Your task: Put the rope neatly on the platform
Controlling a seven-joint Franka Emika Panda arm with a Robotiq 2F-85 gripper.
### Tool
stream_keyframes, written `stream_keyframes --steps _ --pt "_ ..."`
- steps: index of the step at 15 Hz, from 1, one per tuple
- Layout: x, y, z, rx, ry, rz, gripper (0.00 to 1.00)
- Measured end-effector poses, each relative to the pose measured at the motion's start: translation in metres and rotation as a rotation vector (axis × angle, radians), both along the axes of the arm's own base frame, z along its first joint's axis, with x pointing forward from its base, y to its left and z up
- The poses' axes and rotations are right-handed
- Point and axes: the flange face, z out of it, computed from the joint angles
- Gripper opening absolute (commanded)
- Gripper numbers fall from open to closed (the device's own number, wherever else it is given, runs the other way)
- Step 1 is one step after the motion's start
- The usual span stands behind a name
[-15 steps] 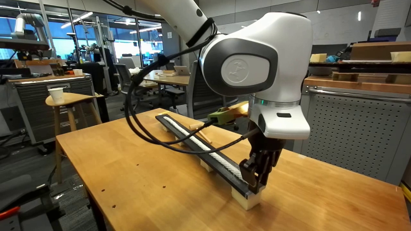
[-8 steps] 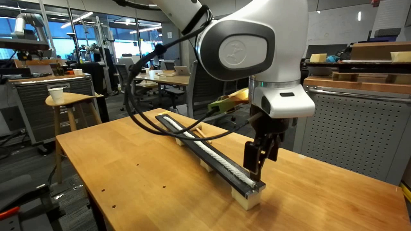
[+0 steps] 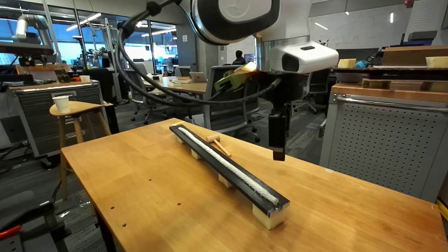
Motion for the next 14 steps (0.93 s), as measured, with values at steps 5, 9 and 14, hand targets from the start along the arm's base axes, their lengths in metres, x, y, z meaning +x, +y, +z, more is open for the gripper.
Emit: stream_keyframes --steps 5,9,14 --pt "-0.001 -0.001 -0.011 0.004 0.017 -0.002 1.00" --pt "-0.001 -0.001 -0.011 0.004 0.018 -0.003 1.00" --pt "-0.001 -0.001 -0.011 0.004 0.018 -0.003 1.00"
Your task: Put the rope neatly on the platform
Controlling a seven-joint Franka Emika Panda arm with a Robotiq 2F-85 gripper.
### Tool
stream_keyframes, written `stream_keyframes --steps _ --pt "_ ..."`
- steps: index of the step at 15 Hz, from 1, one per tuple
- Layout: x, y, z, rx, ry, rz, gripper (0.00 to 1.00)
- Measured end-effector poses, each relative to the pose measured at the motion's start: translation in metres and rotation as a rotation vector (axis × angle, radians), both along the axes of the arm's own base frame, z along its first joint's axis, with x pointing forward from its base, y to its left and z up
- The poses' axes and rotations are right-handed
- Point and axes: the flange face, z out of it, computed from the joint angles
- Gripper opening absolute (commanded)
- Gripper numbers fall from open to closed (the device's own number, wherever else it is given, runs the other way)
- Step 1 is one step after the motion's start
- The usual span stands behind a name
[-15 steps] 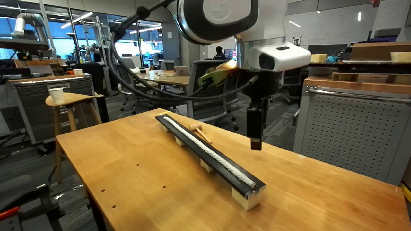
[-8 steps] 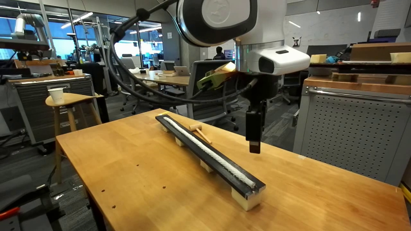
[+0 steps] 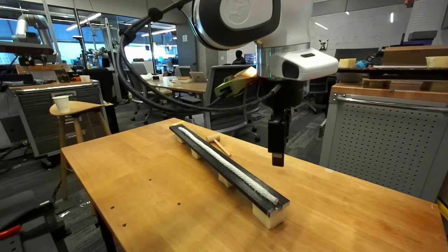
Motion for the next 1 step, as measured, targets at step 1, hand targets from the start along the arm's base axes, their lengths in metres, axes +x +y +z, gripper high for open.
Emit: stream_keyframes --steps 1 --pt "0.0000 0.0000 0.0000 0.000 0.000 0.000 1.00"
